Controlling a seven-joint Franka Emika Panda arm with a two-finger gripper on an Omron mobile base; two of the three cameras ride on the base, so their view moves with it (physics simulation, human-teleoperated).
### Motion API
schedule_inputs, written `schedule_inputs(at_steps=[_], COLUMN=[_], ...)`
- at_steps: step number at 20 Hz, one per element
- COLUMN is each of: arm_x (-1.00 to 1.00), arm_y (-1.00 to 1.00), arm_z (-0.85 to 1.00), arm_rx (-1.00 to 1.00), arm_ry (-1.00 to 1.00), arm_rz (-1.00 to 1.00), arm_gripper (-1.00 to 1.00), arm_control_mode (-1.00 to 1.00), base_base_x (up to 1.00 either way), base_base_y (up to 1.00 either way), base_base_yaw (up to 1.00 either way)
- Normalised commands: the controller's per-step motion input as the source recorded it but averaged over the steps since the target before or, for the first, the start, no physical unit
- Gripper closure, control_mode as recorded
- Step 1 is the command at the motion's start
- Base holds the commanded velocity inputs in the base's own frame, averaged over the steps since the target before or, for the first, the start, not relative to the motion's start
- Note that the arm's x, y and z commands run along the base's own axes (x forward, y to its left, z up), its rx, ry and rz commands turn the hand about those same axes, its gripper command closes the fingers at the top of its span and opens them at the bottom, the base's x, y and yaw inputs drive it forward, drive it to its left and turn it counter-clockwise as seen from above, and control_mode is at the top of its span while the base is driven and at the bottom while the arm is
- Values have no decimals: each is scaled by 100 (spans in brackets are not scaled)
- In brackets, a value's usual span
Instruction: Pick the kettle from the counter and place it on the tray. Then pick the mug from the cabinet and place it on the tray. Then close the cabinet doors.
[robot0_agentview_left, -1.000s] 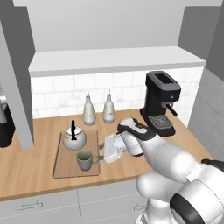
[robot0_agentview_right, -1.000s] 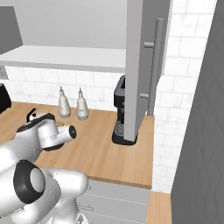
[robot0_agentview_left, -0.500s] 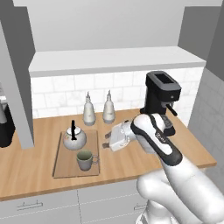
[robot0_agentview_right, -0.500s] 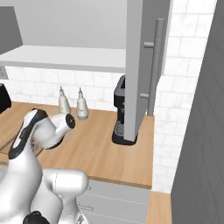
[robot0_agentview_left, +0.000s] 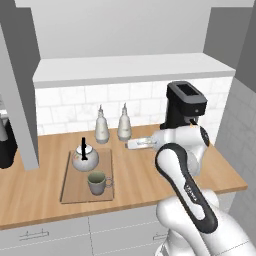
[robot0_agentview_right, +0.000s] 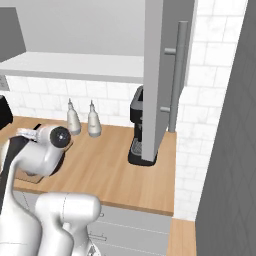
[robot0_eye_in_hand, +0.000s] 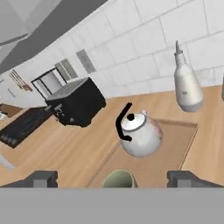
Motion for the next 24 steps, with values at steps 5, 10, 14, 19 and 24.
schedule_inputs(at_steps=[5, 10, 14, 19, 24], arm_x=[-19, -15, -36, -51, -65], arm_y=[-39, -39, -32, -31, -37], arm_z=[52, 27, 28, 28, 33], arm_rx=[16, 4, 11, 11, 17], arm_ry=[43, 44, 8, 1, -1], arm_rz=[-72, -73, -71, -62, -45], arm_gripper=[-100, -100, -100, -100, -100], arm_control_mode=[-100, -100, -100, -100, -100], base_base_x=[0, 0, 0, 0, 0], base_base_y=[0, 0, 0, 0, 0], base_base_yaw=[0, 0, 0, 0, 0])
